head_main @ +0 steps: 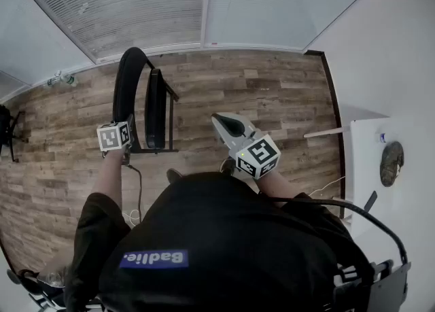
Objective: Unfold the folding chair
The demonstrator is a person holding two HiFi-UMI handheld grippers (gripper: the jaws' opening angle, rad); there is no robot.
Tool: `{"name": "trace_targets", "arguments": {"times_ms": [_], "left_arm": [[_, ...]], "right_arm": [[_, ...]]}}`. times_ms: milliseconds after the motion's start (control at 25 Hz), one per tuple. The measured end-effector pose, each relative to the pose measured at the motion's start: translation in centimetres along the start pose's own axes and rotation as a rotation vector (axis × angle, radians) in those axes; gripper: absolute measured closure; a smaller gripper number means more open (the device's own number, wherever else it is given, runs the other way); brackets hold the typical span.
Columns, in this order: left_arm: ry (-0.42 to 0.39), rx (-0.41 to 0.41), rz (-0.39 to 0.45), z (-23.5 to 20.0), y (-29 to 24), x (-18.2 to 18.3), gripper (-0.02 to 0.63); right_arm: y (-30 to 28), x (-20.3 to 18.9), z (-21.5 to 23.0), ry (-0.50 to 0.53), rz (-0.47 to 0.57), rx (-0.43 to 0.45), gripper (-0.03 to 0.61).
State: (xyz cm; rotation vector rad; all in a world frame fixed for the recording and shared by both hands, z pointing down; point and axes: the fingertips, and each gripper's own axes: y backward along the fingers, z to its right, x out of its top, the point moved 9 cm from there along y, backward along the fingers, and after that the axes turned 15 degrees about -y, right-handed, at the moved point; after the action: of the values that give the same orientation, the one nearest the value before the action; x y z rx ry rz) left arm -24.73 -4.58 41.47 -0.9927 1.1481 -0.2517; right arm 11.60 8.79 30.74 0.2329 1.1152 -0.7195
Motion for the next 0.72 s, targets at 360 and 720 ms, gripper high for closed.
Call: {"name": "trace_targets", "arguments": {"times_ms": [360, 720], "left_arm": [[-0.015, -0.014, -0.015, -0.3, -1.0, -0.8, 0.495], [-0.020, 0.001, -0.001, -0.1, -0.4, -0.5, 0.495]], "right_arm": [[-0.3, 0.0, 0.0, -0.002, -0.006, 0.000, 0.584], [-0.5, -0.6, 0.7, -0.044, -0.022, -0.038, 0.583]]}}
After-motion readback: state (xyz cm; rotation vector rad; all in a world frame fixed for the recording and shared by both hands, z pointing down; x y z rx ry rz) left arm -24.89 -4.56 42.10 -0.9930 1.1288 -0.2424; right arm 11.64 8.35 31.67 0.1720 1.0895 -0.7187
